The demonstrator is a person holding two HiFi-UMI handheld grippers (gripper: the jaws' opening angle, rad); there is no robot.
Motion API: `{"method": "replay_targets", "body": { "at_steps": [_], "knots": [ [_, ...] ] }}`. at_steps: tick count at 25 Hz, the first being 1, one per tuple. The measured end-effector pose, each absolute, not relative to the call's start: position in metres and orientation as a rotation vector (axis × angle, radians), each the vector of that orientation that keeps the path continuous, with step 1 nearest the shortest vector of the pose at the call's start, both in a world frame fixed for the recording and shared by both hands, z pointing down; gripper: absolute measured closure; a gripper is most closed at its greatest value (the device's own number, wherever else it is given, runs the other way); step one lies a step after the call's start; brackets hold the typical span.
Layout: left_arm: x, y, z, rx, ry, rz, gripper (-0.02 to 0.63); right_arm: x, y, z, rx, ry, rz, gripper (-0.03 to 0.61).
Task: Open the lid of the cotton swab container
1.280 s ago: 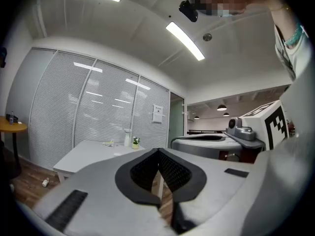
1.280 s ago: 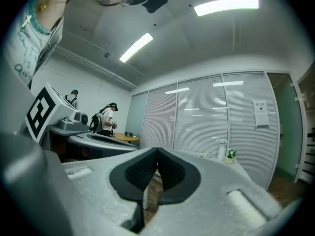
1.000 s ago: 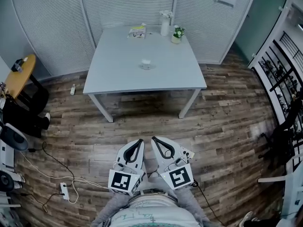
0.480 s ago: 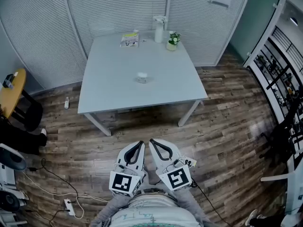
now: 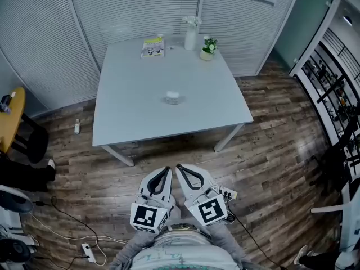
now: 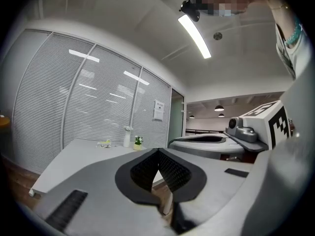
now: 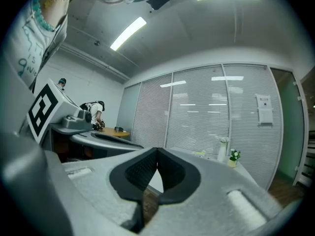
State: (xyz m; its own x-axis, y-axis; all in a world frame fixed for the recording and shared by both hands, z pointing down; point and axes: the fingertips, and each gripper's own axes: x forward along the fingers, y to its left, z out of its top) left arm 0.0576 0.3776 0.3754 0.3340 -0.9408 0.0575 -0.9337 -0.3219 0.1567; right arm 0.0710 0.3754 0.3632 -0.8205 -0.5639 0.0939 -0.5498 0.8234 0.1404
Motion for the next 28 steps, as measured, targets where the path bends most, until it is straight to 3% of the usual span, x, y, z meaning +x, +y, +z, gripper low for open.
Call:
{"method": "replay_targets", "body": {
  "at_steps": [28],
  "knots": [
    [0.011, 0.295, 0.38, 2.453, -1.71, -0.089, 0.615, 0.023, 0.292, 0.362, 0.893, -2.876, -0.195, 0.577]
  ]
}}
